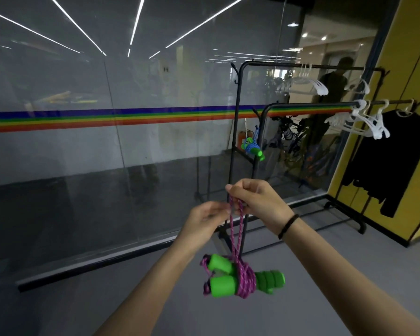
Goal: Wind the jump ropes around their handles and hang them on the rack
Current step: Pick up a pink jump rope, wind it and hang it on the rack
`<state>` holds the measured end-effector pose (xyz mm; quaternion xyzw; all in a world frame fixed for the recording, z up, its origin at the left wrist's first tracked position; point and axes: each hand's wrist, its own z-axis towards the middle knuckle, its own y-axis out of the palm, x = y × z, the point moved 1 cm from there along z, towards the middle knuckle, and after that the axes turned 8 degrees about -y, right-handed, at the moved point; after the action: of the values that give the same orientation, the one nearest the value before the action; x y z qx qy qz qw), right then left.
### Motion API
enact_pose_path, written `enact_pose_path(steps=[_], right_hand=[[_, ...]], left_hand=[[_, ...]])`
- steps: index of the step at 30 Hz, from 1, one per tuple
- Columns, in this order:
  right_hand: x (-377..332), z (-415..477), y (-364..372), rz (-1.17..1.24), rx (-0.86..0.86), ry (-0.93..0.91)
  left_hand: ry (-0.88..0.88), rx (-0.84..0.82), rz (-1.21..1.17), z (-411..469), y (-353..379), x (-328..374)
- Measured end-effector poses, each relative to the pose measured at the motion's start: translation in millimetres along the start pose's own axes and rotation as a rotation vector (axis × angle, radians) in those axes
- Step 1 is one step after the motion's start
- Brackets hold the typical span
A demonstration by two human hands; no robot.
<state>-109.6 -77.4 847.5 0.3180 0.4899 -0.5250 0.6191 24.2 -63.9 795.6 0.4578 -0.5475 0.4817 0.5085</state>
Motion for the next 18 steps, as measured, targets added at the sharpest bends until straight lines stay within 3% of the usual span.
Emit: enact_pose_path(steps=[7, 18], right_hand=[[46, 64, -50, 0.031, -0.029, 0.014], [119, 250, -166, -0.048, -0.110, -0.033]], left_hand=[[0.068, -0.034, -0.121, 91, 27, 0], [0.186, 0.177, -0.052, 310, 57, 20]])
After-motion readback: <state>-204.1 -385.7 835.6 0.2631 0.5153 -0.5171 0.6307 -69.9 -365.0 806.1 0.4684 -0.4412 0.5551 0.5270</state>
